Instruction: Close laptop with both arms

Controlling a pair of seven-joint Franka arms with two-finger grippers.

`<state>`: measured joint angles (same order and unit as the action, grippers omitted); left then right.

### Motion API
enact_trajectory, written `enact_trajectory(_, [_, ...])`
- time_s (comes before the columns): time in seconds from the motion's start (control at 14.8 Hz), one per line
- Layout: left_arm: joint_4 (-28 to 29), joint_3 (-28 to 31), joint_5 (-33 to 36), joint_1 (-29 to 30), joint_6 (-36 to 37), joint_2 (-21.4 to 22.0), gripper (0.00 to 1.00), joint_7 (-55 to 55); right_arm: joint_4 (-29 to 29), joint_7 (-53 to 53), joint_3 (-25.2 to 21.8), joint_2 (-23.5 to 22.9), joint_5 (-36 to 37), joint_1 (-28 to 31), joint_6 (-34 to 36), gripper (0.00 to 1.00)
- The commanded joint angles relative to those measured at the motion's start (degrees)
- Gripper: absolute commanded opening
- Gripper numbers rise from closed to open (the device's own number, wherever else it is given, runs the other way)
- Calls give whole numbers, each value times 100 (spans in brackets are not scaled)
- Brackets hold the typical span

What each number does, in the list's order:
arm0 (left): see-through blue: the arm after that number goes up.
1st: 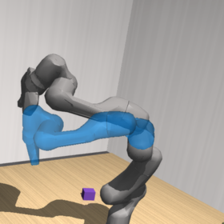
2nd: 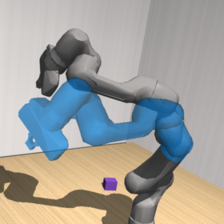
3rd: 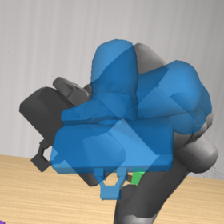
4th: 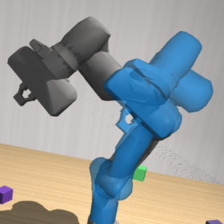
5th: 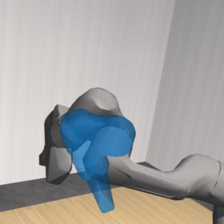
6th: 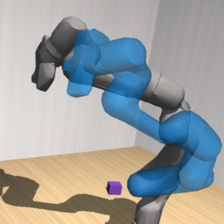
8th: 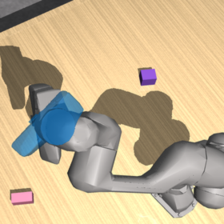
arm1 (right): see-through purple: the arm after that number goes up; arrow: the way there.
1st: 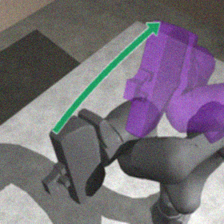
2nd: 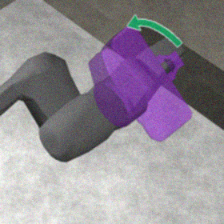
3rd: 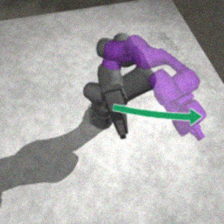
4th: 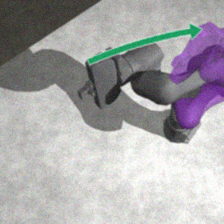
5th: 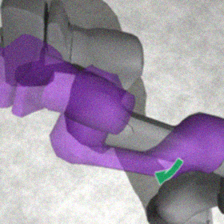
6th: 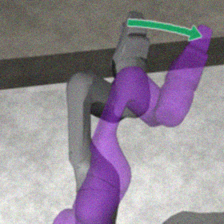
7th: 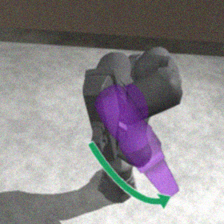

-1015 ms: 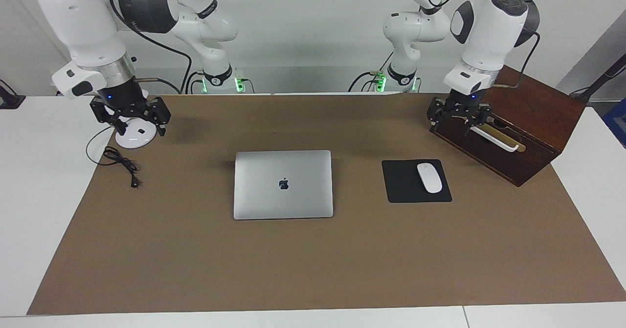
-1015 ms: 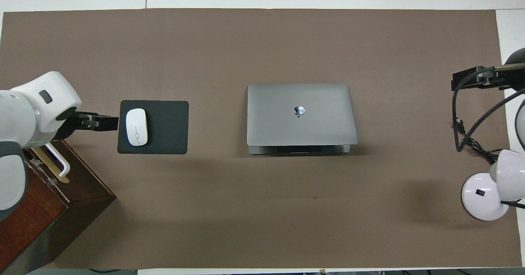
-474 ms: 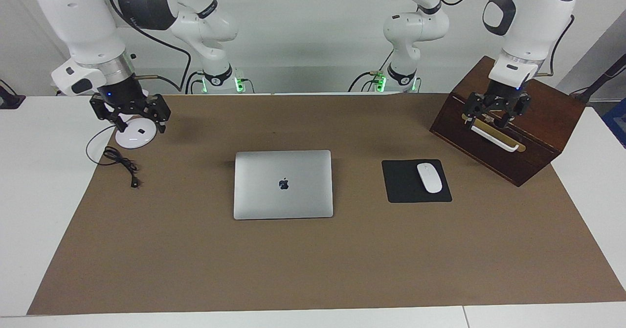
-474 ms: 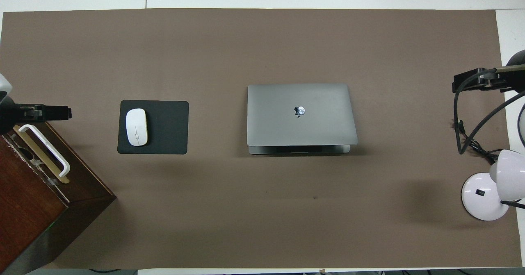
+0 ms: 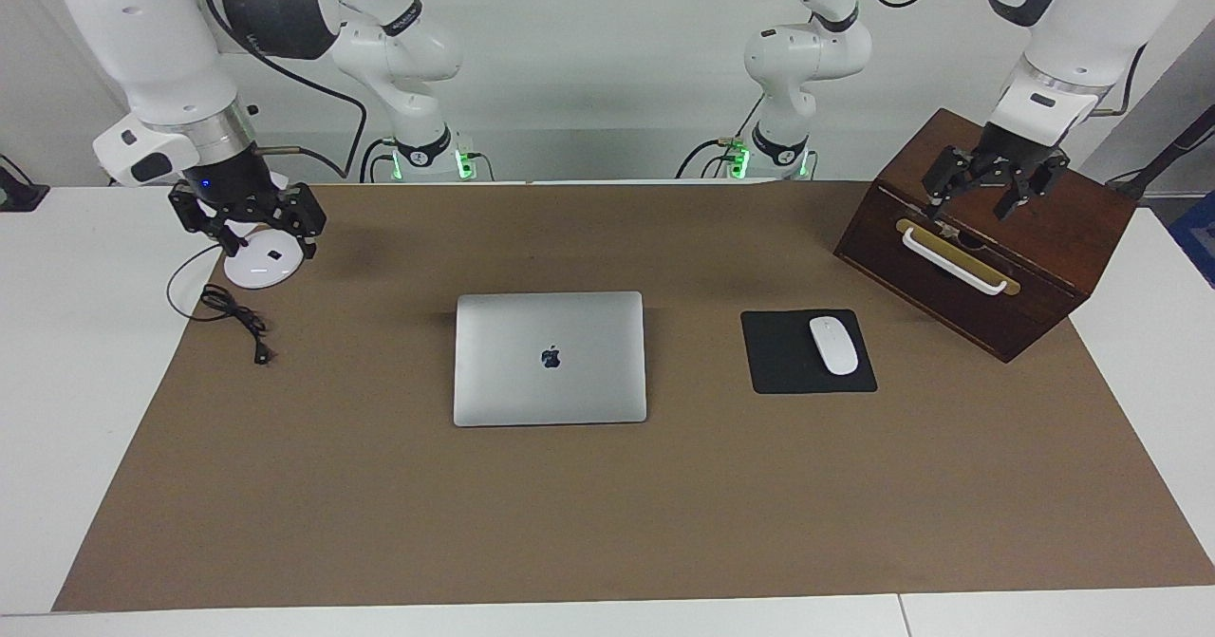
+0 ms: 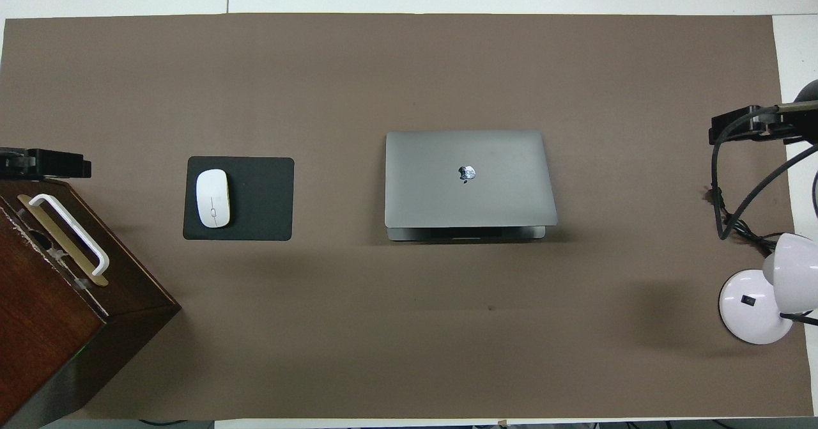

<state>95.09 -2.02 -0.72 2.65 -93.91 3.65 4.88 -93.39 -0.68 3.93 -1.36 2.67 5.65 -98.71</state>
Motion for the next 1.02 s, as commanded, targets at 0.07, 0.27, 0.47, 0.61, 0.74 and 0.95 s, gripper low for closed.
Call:
enact_trajectory(0.07, [-632,-70,256,60,523,-286,100,-31,-39,-55,64,48,-109,95,36,100])
enact_trajectory(0.27, [-623,-61,265,69,540,-259,100,-31,-39,-46,64,57,-109,95,27,100])
enact_trajectory(0.47, [-632,-53,256,69,602,-251,100,-31,-39,-55,64,48,-109,95,27,100])
enact_trajectory(0.61, [-640,-53,256,69,602,-251,100,-31,-48,-46,64,48,-109,95,36,100])
enact_trajectory(0.74, [-640,-53,256,69,602,-259,100,-31,-48,-55,64,48,-109,95,27,100])
enact_trajectory(0.95, [-605,-61,265,104,549,-242,100,-31,-39,-81,81,48,-188,86,18,100])
